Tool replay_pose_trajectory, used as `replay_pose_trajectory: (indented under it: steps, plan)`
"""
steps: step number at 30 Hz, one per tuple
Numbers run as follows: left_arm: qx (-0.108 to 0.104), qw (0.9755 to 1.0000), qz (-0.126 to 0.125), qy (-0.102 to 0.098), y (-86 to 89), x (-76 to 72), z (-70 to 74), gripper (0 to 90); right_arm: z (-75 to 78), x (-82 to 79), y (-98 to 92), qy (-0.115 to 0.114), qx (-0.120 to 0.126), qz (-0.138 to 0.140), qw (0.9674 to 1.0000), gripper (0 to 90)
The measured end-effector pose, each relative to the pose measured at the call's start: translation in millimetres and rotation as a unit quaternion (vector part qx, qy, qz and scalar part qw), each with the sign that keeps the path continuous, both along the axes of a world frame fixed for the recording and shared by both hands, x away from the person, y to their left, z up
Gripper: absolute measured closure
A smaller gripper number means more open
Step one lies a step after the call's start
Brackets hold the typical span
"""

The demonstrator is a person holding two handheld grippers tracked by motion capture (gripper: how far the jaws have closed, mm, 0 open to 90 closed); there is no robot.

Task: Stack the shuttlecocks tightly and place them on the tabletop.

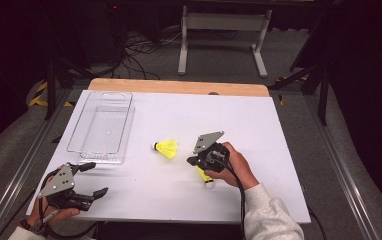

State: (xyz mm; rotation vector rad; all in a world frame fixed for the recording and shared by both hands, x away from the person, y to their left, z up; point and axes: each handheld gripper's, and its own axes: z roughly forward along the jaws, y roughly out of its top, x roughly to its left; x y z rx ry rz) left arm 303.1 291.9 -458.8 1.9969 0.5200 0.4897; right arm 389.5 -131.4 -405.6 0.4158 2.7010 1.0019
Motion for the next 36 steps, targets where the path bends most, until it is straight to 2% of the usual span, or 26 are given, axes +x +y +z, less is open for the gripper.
replay_pose_trajectory:
  steps: [1,2,4,6,7,9,12,15,17,20,21,22,25,30,36]
  plan:
    - [0.000,1.0000,0.000,0.001,-0.2,0.0,-0.1,12.1,1.2,0.6,-2.0,-0.001,0.004,-0.003,1.0000,85.6]
    - [0.001,1.0000,-0.002,0.002,-0.4,0.0,-0.2,12.0,1.9,1.5,-4.1,-0.001,0.007,-0.010,0.9999,75.4]
    - [0.003,1.0000,-0.004,0.002,-0.7,-0.2,-0.5,12.0,2.3,4.2,-11.3,0.014,0.000,-0.014,0.9998,66.7]
    - [0.003,1.0000,-0.004,0.003,-0.6,0.2,-0.7,11.9,2.1,6.0,-19.3,0.018,-0.003,-0.036,0.9992,60.3]
    - [0.003,1.0000,-0.004,0.003,-0.6,0.3,-0.6,11.9,1.4,7.3,-22.8,0.027,-0.004,-0.042,0.9987,54.9]
    - [0.003,1.0000,-0.006,0.003,-0.8,0.4,-0.7,11.8,-0.8,8.2,-26.7,0.040,-0.015,-0.040,0.9983,51.8]
    - [0.006,0.9999,-0.007,0.004,-1.4,0.9,-0.9,11.8,-5.5,10.9,-29.8,0.061,-0.016,-0.040,0.9972,44.6]
    - [0.007,0.9999,-0.008,0.005,-2.2,0.8,-1.0,11.8,-12.6,13.8,-29.2,0.077,-0.029,-0.034,0.9960,43.1]
    - [0.008,0.9999,-0.009,0.005,-2.6,0.9,-1.3,11.8,-17.7,16.3,-29.0,0.091,-0.029,-0.031,0.9950,45.9]
    - [0.009,0.9999,-0.009,0.006,-2.6,1.2,-1.5,11.8,-21.5,17.9,-29.1,0.103,-0.030,-0.023,0.9940,58.5]
    - [0.010,0.9999,-0.009,0.006,-2.5,1.4,-1.6,11.8,-21.6,17.9,-29.4,0.105,-0.025,-0.021,0.9939,69.5]
    - [0.010,0.9999,-0.009,0.006,-2.5,1.5,-1.6,11.8,-21.2,18.0,-29.8,0.103,-0.019,-0.025,0.9942,74.7]
    - [0.013,0.9999,-0.010,0.006,-3.0,1.5,-1.7,11.8,-19.1,17.2,-30.4,0.104,-0.004,-0.020,0.9943,84.9]
    - [0.011,0.9999,-0.010,0.006,-3.4,1.1,-1.4,11.8,-13.4,11.3,-25.4,0.100,0.015,-0.009,0.9949,88.8]
    - [0.009,0.9999,-0.007,0.003,-2.9,1.2,-0.5,11.8,-5.7,6.2,-8.4,0.066,0.059,-0.012,0.9960,89.2]
